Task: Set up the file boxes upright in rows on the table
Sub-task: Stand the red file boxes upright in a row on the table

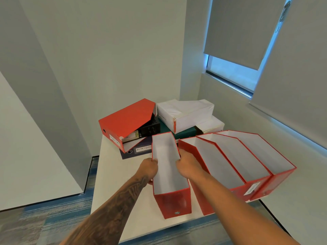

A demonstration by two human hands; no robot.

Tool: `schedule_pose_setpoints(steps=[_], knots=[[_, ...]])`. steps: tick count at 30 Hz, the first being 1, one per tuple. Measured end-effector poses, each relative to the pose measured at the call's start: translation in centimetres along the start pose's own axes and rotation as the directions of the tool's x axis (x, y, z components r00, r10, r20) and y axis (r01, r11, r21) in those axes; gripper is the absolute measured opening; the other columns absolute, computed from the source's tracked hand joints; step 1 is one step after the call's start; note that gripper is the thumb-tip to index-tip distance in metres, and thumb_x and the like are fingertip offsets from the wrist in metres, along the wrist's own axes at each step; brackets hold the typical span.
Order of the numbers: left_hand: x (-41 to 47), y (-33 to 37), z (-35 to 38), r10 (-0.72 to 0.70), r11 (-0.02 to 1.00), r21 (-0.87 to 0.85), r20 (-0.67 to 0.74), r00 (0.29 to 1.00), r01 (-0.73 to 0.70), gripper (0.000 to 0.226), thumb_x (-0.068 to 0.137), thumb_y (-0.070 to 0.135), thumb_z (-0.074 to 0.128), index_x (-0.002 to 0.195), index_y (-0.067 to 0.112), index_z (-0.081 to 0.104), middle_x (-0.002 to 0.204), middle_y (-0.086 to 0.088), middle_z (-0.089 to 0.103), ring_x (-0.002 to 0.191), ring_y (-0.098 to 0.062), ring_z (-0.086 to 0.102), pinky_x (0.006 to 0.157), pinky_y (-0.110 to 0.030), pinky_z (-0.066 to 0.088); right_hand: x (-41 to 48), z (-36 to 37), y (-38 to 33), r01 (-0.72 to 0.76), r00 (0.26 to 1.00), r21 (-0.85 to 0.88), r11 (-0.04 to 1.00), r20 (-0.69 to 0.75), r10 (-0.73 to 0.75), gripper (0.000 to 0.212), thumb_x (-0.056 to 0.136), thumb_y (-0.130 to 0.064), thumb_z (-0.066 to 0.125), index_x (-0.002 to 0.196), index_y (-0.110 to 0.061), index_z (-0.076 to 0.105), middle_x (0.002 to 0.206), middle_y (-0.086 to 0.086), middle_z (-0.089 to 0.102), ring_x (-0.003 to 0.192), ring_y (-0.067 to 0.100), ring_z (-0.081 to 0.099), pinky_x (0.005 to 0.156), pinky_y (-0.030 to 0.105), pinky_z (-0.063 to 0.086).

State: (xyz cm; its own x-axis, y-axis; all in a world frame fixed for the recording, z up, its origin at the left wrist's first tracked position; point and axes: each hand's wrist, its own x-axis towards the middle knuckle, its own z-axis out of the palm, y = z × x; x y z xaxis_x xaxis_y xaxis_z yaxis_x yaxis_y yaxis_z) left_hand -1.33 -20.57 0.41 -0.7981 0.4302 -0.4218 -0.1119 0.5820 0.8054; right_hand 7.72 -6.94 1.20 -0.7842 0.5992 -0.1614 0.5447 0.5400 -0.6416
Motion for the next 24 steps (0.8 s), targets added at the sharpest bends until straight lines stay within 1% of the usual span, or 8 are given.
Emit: schedule_pose_setpoints(steps=[3,7,10,12,14,17,22,24], knots=[[-0.1,0.2,1.6,-0.042,0.999,0.002,0.046,0.998,0.042,0.036,0.107,0.028,0.032,0.128,0.007,0.052,0.12,-0.013,0.064,0.101,-0.03,0.065,0.053,-0.035,0.055,0.2,-0.7,1.8,0.044,0.996,-0.139,0.989,-0.064,-0.054,0.025,0.102,-0.029,0.055,0.127,-0.025,0.059,0.117,-0.002,0.068,0.106,0.026,0.068,0.094,0.041,0.057],[-0.3,0.1,3.9,-0.076,0.997,-0.009,0.079,0.994,0.077,0.03,0.108,0.024,0.031,0.124,0.008,0.05,0.118,-0.013,0.064,0.102,-0.03,0.065,0.057,-0.035,0.058,1.3,-2.0,3.8,0.095,0.99,-0.272,0.958,-0.077,-0.121,0.02,0.102,-0.037,0.054,0.115,-0.026,0.063,0.109,-0.003,0.07,0.098,0.021,0.069,0.091,0.037,0.058],[-0.2,0.0,5.7,-0.102,0.995,-0.013,0.079,0.992,0.104,0.027,0.108,0.025,0.032,0.122,0.009,0.049,0.118,-0.012,0.063,0.103,-0.03,0.065,0.061,-0.036,0.059,1.9,-2.9,5.6,0.125,0.986,-0.375,0.919,-0.059,-0.158,0.034,0.099,-0.041,0.059,0.128,-0.025,0.065,0.127,-0.001,0.064,0.113,0.021,0.061,0.099,0.038,0.053],[0.0,-0.1,6.7,-0.105,0.994,-0.014,0.06,0.993,0.106,0.026,0.108,0.026,0.032,0.12,0.011,0.049,0.119,-0.01,0.063,0.102,-0.029,0.064,0.064,-0.037,0.059,2.1,-3.6,6.8,0.15,0.986,-0.359,0.921,-0.013,-0.166,0.045,0.098,-0.042,0.061,0.139,-0.025,0.059,0.141,0.0,0.055,0.126,0.022,0.053,0.107,0.041,0.047],[0.1,-0.3,7.7,-0.102,0.994,-0.024,0.04,0.994,0.103,0.023,0.108,0.028,0.032,0.118,0.013,0.048,0.122,-0.009,0.061,0.101,-0.028,0.063,0.069,-0.038,0.058,2.3,-4.5,8.0,0.176,0.984,-0.262,0.949,0.02,-0.177,0.047,0.098,-0.041,0.061,0.142,-0.023,0.056,0.146,0.0,0.051,0.132,0.022,0.05,0.111,0.041,0.044],[0.3,-0.5,9.1,-0.099,0.994,-0.05,0.031,0.995,0.101,0.023,0.108,0.032,0.033,0.119,0.016,0.047,0.124,-0.006,0.06,0.103,-0.027,0.062,0.072,-0.039,0.055,2.8,-6.5,10.4,0.186,0.979,-0.118,0.975,-0.057,-0.193,0.046,0.099,-0.04,0.06,0.141,-0.022,0.055,0.148,0.0,0.051,0.135,0.021,0.048,0.113,0.04,0.042],[0.8,0.2,10.8,-0.077,0.995,-0.061,0.004,0.997,0.077,0.024,0.108,0.037,0.032,0.119,0.019,0.044,0.119,-0.003,0.058,0.101,-0.025,0.06,0.079,-0.043,0.055,4.2,-10.0,15.5,0.063,0.965,-0.271,0.961,-0.231,-0.128,0.059,0.096,-0.04,0.062,0.148,-0.017,0.045,0.153,0.008,0.046,0.138,0.03,0.044,0.112,0.046,0.04],[1.1,0.4,11.4,-0.083,0.995,-0.061,-0.005,0.997,0.083,0.029,0.107,0.037,0.031,0.123,0.018,0.046,0.121,-0.004,0.058,0.107,-0.028,0.06,0.087,-0.049,0.057,4.5,-10.8,17.4,-0.035,0.978,-0.263,0.964,-0.208,-0.021,0.068,0.097,-0.04,0.061,0.154,-0.015,0.034,0.158,0.011,0.039,0.142,0.034,0.04,0.113,0.049,0.038]])
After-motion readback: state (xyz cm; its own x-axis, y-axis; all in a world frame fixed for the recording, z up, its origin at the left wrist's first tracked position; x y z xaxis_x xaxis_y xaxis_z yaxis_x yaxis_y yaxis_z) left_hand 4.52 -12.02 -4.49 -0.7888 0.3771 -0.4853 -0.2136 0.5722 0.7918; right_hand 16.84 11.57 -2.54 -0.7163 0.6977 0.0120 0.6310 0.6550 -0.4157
